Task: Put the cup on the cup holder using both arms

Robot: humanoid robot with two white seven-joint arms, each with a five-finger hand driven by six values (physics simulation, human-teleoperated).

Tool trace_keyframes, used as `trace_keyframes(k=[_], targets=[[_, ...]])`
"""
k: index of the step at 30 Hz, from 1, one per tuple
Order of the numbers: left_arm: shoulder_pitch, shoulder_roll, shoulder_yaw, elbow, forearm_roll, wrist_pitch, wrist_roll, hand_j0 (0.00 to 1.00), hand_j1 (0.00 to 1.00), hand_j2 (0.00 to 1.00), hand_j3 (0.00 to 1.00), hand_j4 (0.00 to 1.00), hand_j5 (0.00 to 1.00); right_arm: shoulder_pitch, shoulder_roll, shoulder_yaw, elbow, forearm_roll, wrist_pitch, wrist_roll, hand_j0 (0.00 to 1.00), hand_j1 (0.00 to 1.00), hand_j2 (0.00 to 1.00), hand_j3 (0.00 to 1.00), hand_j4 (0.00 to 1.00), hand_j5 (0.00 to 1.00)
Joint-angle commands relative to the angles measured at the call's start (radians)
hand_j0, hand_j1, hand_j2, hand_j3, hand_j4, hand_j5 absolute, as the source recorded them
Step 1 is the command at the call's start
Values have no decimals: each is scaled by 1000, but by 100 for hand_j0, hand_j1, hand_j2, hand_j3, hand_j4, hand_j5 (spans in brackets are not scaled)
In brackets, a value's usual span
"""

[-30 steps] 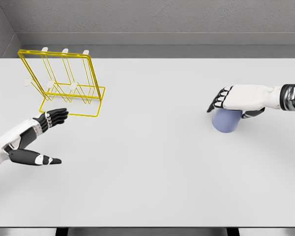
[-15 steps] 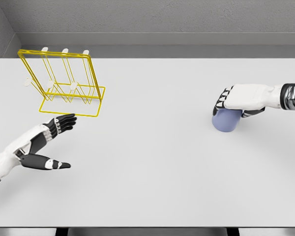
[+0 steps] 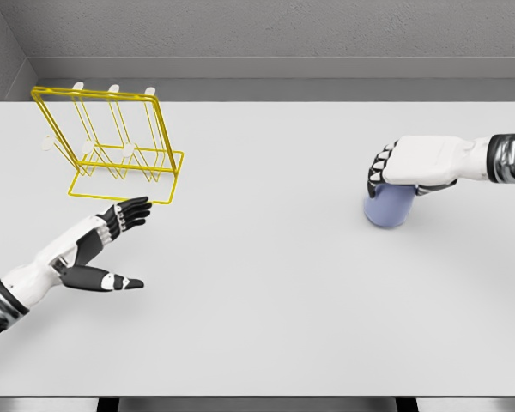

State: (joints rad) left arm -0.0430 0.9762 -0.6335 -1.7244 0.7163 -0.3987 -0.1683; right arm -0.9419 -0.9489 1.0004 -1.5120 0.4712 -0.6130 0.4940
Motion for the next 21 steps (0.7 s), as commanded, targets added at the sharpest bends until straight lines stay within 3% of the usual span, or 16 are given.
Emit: trace_keyframes(k=[1, 5, 13, 18, 21], targets=[[0, -5, -2, 2, -3, 0, -2, 100, 100, 100, 100, 100, 100, 0, -4, -11, -22, -5, 2, 9, 56, 56, 56, 56, 56, 56], [-5, -4, -2, 8, -3, 0, -2, 100, 100, 100, 100, 100, 100, -2, -4, -11, -25, -5, 2, 9, 53, 53, 53, 53, 53, 53], [-11, -7, 1, 19, -21, -5, -2, 100, 100, 100, 100, 100, 100, -8, 12, -26, -122, -3, 2, 9, 51, 51, 51, 51, 51, 51], [-11, -14, 1, 19, -40, -6, -2, 100, 100, 100, 100, 100, 100, -8, 15, -25, -227, 0, 2, 9, 51, 51, 51, 51, 51, 51], [-11, -14, 1, 19, -40, -5, -2, 100, 100, 100, 100, 100, 100, -8, 41, -25, -235, 0, 2, 11, 51, 51, 51, 51, 51, 51]])
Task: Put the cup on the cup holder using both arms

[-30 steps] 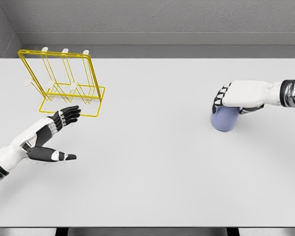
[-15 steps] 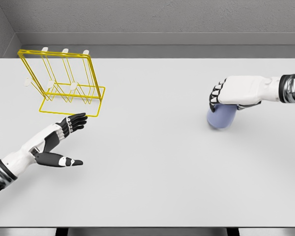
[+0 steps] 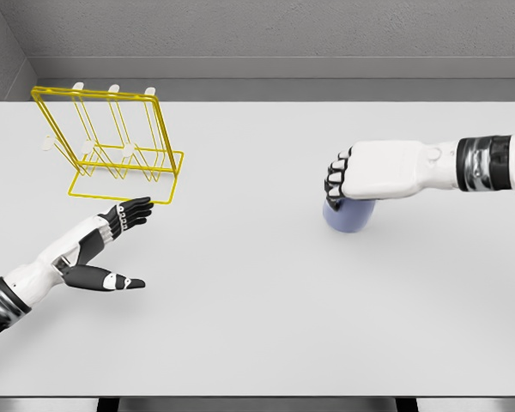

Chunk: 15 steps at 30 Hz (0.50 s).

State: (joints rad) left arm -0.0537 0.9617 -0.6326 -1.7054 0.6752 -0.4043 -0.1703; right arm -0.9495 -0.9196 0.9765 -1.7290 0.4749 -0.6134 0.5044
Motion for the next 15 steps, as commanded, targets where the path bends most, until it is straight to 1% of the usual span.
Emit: trace_keyframes(k=[1, 3, 4, 8, 11, 13, 15], targets=[[0, 0, -1, 0, 1, 1, 0, 100, 100, 100, 100, 100, 100, 0, 24, -1, -18, -4, 3, 0, 51, 51, 51, 51, 51, 51], [-2, -5, -1, -3, 0, 1, 0, 100, 100, 100, 100, 100, 100, 0, 56, 1, -20, -2, 3, 0, 51, 51, 51, 51, 51, 51], [-5, -9, -1, -3, -5, 2, 0, 100, 100, 100, 100, 100, 100, 0, 57, 1, -37, -6, 3, 0, 51, 51, 51, 51, 51, 51], [-15, -41, -6, -2, -34, 5, 0, 100, 100, 100, 100, 100, 100, 0, 90, 2, -38, -12, 3, 0, 50, 50, 50, 50, 50, 50], [-17, -55, -21, -2, -36, 5, 0, 100, 100, 100, 100, 100, 100, 0, 128, 2, -38, -10, 3, 0, 50, 50, 50, 50, 50, 50], [-32, -57, -30, 3, -36, 6, 0, 100, 100, 100, 100, 100, 100, 0, 145, 4, -38, -7, 3, 2, 50, 50, 50, 50, 50, 50], [-35, -57, -30, 7, -36, 5, 0, 100, 100, 100, 100, 100, 100, 0, 162, 8, -38, -7, 3, 2, 50, 50, 50, 50, 50, 50]])
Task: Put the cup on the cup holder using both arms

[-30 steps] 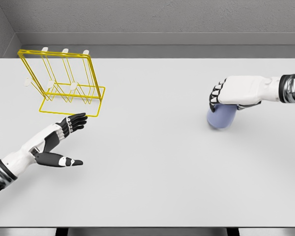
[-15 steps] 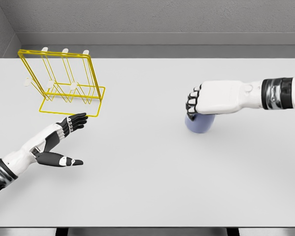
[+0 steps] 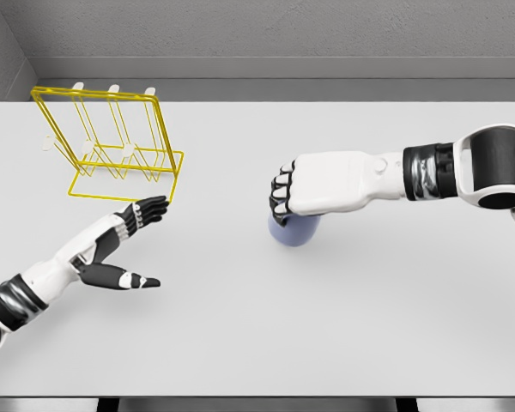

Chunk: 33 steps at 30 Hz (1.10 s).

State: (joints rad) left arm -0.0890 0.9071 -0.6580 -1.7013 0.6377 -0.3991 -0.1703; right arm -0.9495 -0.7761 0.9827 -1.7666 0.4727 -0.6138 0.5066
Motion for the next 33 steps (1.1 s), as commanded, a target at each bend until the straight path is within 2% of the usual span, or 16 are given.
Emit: trace_keyframes(k=[1, 8, 12, 17, 24, 26, 28, 30, 33], targets=[[0, -5, -5, 3, 2, 2, 0, 100, 100, 100, 100, 100, 100, 0, 28, 4, -1, -5, 3, 0, 50, 50, 50, 50, 50, 50], [-6, -22, -5, 9, -7, 0, 0, 100, 100, 100, 100, 100, 100, 3, 58, 33, -1, -6, 3, 0, 50, 50, 50, 50, 50, 50], [-6, -25, -5, 9, -13, 0, 0, 100, 100, 100, 100, 100, 100, 6, 100, 60, -1, 24, 3, 0, 50, 50, 50, 50, 50, 50], [-15, -27, -5, 11, -13, 0, 0, 100, 100, 100, 100, 100, 100, 26, 115, 96, 3, 66, 3, -2, 50, 50, 50, 50, 50, 50], [-20, -28, -3, 11, -15, 0, 0, 100, 100, 100, 100, 100, 100, 34, 123, 96, 9, 80, 3, -2, 52, 52, 52, 52, 52, 52], [-20, -30, -5, 11, -18, 0, 0, 100, 100, 100, 100, 100, 100, 35, 121, 96, 12, 84, 3, -2, 61, 61, 61, 61, 61, 61], [-20, -36, -5, 12, -19, 0, 0, 100, 100, 100, 100, 100, 100, 40, 120, 94, 13, 84, 3, -2, 76, 76, 76, 76, 76, 76], [-20, -37, -5, 19, -19, 0, 0, 100, 100, 100, 100, 100, 100, 40, 118, 96, 12, 84, 3, -2, 99, 99, 99, 99, 99, 99], [-20, -37, -5, 20, -21, 0, 0, 100, 100, 100, 100, 100, 100, 40, 115, 94, 12, 84, 3, -2, 100, 100, 100, 100, 100, 100]])
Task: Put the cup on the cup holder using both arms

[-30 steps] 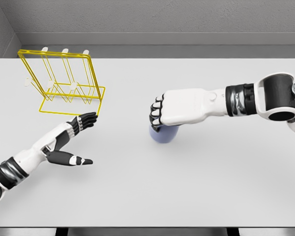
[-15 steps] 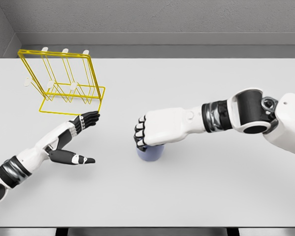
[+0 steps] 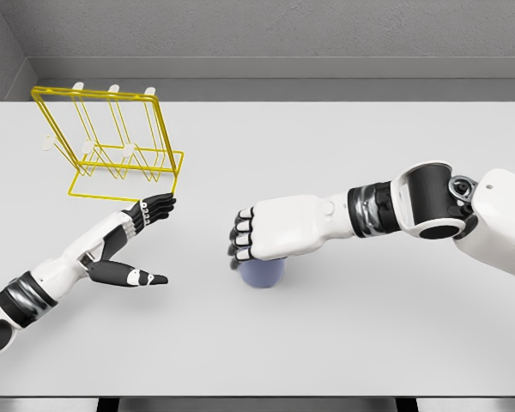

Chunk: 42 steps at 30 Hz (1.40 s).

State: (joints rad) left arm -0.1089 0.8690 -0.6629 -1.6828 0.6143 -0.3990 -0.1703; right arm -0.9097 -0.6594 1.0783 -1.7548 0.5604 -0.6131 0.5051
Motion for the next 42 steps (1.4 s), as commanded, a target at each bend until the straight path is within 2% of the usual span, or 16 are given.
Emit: trace_keyframes(k=[1, 6, 12, 14, 16, 17, 19, 21, 22, 25, 26, 30, 35, 37, 40, 42], targets=[[0, 1, 0, 2, 2, 0, 0, 100, 100, 100, 100, 100, 100, 0, -3, -1, 0, -5, 2, 0, 100, 100, 100, 100, 100, 100], [-8, -10, 0, 8, 2, 2, 0, 100, 100, 100, 100, 100, 100, -2, -29, -18, -2, -11, 2, 0, 100, 100, 100, 100, 100, 100], [-12, -12, -10, 11, 2, 3, 0, 100, 100, 100, 100, 100, 100, -2, -55, -155, -11, -25, 2, 0, 100, 100, 100, 100, 100, 100], [-51, -31, -47, 38, -10, 2, 0, 100, 100, 100, 100, 100, 100, -2, -55, -193, -11, -31, 2, -3, 100, 100, 100, 100, 100, 100], [-55, -41, -58, 46, -18, 2, 0, 100, 100, 100, 100, 100, 100, -2, -60, -222, -12, -56, 2, -5, 100, 100, 100, 100, 100, 100], [-55, -42, -61, 46, -19, 3, 0, 100, 100, 100, 100, 100, 100, -2, -75, -244, -11, -69, 2, -5, 100, 100, 100, 100, 100, 100], [-87, -65, -80, 52, -34, 52, 0, 100, 100, 100, 100, 100, 100, 3, -167, -299, -9, -154, 2, -7, 100, 100, 100, 100, 100, 100], [-109, -82, -106, 61, -37, 55, 0, 100, 100, 100, 100, 100, 100, 64, -272, -406, 2, -250, 2, -7, 100, 100, 100, 100, 100, 100], [-117, -91, -110, 63, -37, 55, 0, 100, 100, 100, 100, 100, 100, 121, -295, -483, 2, -266, 2, -8, 100, 100, 100, 100, 100, 100], [-149, -125, -132, 63, -36, 103, 0, 100, 100, 100, 100, 100, 100, 366, -293, -771, 3, -278, 2, -7, 100, 100, 100, 100, 100, 100], [-152, -130, -136, 63, -36, 106, 0, 100, 100, 100, 100, 100, 100, 432, -284, -834, 18, -278, 2, -7, 100, 100, 100, 100, 100, 100], [-167, -157, -162, 61, -25, 115, 3, 100, 100, 100, 100, 100, 100, 503, -278, -861, 175, -401, 2, -8, 100, 100, 100, 100, 100, 100], [-210, -194, -196, 55, 64, 204, 3, 100, 100, 100, 100, 100, 100, 572, -200, -864, 175, -398, 2, -5, 100, 100, 100, 100, 100, 100], [-215, -202, -198, 55, 79, 224, 3, 100, 100, 100, 100, 100, 100, 588, -197, -864, 170, -401, 2, -3, 100, 100, 100, 100, 100, 100], [-221, -212, -210, 55, 87, 242, 3, 100, 100, 100, 100, 100, 100, 641, -149, -968, 170, -392, 2, 0, 100, 100, 100, 100, 100, 100], [-222, -220, -210, 57, 87, 250, 3, 100, 100, 100, 100, 100, 100, 644, -149, -971, 175, -392, 2, 0, 100, 100, 100, 100, 100, 100]])
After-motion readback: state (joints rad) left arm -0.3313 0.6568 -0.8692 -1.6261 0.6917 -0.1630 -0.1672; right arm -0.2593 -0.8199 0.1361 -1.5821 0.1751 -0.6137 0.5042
